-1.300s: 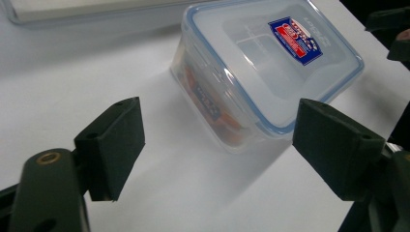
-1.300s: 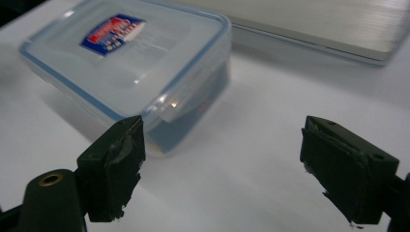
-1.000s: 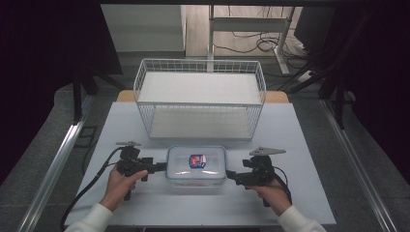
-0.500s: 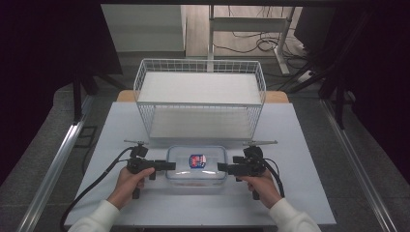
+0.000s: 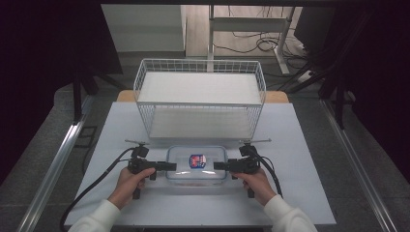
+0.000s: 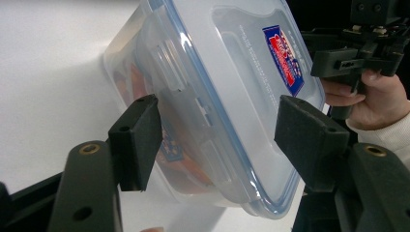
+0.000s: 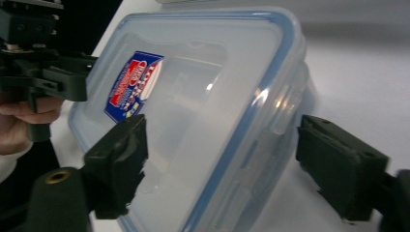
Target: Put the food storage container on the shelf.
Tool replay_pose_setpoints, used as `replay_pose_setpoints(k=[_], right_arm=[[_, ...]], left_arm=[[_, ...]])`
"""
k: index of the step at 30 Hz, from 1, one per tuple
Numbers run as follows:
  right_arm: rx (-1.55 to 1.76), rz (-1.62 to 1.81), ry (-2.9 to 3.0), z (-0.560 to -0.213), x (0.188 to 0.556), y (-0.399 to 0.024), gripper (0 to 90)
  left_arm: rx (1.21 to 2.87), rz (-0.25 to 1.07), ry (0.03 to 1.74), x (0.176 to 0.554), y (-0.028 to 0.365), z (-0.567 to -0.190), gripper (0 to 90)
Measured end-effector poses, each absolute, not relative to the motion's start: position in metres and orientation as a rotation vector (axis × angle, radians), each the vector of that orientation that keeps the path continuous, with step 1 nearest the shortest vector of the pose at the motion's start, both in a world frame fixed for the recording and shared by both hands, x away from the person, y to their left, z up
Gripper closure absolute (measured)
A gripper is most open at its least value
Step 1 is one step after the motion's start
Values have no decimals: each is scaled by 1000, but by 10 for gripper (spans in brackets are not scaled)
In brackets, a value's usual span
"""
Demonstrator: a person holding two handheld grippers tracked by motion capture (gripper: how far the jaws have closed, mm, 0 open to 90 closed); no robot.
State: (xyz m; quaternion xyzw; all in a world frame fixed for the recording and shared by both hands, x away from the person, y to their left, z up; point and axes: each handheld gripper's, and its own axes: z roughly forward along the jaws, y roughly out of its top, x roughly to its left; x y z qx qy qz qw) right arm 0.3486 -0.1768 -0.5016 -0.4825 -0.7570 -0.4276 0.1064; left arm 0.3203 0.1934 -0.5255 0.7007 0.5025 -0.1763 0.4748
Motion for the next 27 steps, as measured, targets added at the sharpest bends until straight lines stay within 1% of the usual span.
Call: replay_pose_setpoints(k=[3, 8, 14, 18, 27], right_arm=[[-1417, -1259, -2202, -502, 349, -177, 257], [-1431, -1258, -2139, -501, 351, -184, 338], [-1437, -1293, -2096, -498, 346, -191, 414], [-1441, -1343, -2102, -493, 333, -194, 454], [-1458, -1367, -2098, -488, 322, -195, 463]], left_arm=[[1715, -434, 1231, 320, 194, -525, 352], [1709, -427, 1228, 318, 194, -523, 374], [1680, -408, 1225, 313, 196, -520, 432], [1679, -359, 1210, 302, 195, -514, 477], [1683, -339, 1189, 293, 195, -509, 517]])
